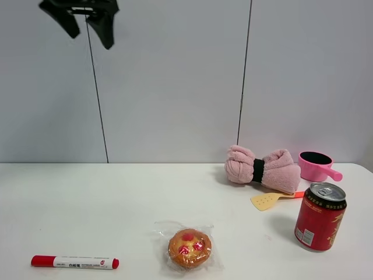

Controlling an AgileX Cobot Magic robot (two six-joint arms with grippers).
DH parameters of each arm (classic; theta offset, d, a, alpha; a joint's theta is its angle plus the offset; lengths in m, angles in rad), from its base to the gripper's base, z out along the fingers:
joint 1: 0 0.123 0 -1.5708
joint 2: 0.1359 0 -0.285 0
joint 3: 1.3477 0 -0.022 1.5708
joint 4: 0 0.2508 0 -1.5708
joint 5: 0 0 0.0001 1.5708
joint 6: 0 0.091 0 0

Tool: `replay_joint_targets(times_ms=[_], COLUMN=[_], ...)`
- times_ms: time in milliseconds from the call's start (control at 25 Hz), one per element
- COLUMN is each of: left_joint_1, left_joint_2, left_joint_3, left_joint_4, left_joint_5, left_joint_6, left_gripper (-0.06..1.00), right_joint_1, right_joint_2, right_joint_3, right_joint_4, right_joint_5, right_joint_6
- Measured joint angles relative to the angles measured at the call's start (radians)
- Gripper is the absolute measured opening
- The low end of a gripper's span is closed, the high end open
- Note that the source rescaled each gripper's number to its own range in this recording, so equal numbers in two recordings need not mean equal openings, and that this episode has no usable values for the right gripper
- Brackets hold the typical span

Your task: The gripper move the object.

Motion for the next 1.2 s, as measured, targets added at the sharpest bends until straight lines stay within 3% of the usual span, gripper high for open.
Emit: replay_joint_targets(times_ms=[320, 640, 800, 1200], left_joint_1=[0.286, 0.540, 0.581, 0.583], left_joint_2=[-0.385, -0.779, -0.972, -1.388], left_joint_3=[0.460, 0.761, 0.887, 1.255], left_joint_4=[-0.012, -0.020, -0.060, -0.168], left_joint_5=[0.003, 0.004, 0.004, 0.006], left_joint_6=[-0.057, -0.144, -0.162, -0.176], left_gripper=[0.67, 0.67, 0.67, 0.67], right_joint_1=[0.000, 0.000, 0.000, 0.000], right_joint_2=[0.000, 0.000, 0.000, 0.000], right_joint_3=[0.000, 0.000, 0.000, 0.000], right_joint_4=[0.000, 0.000, 0.000, 0.000], right_joint_5=[0.000, 0.000, 0.000, 0.000], right_joint_6=[0.000, 0.000, 0.000, 0.000])
